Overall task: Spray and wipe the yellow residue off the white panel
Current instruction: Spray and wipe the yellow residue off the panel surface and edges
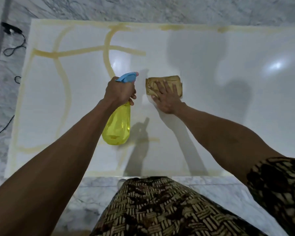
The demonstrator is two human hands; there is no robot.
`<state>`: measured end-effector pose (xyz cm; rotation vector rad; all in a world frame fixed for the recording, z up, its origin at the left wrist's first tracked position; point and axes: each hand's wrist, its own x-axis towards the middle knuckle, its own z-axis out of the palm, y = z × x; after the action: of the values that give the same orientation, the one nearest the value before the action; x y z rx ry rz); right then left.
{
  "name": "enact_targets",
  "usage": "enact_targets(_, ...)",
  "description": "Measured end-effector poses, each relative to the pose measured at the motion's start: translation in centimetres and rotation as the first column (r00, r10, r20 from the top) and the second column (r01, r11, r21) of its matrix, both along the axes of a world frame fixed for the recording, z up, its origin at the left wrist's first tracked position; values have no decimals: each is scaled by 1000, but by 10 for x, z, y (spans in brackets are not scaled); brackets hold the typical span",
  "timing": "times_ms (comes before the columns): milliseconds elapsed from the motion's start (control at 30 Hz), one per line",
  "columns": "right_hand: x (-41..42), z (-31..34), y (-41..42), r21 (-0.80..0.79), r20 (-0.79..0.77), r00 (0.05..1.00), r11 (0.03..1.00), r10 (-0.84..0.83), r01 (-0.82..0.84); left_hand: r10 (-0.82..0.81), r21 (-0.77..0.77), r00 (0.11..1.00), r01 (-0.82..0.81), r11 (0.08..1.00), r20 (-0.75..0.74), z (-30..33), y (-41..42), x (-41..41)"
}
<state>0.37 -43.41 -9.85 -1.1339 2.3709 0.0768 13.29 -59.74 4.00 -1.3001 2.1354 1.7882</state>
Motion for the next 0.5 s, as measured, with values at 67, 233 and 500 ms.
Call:
enact_targets(67, 35, -1, 26, -5, 42, 999, 1000, -7, 8, -34, 8, 999, 34, 999, 17, 0, 17, 26)
enact_targets(233, 127, 8, 88, 64, 63, 998, 998, 3, -8, -108, 28, 993, 107, 994, 37, -7, 62, 98)
enact_targets(500, 216, 16, 164, 121, 192, 981, 993, -30, 6, -177, 49, 983, 175, 983, 47, -18, 106, 178)
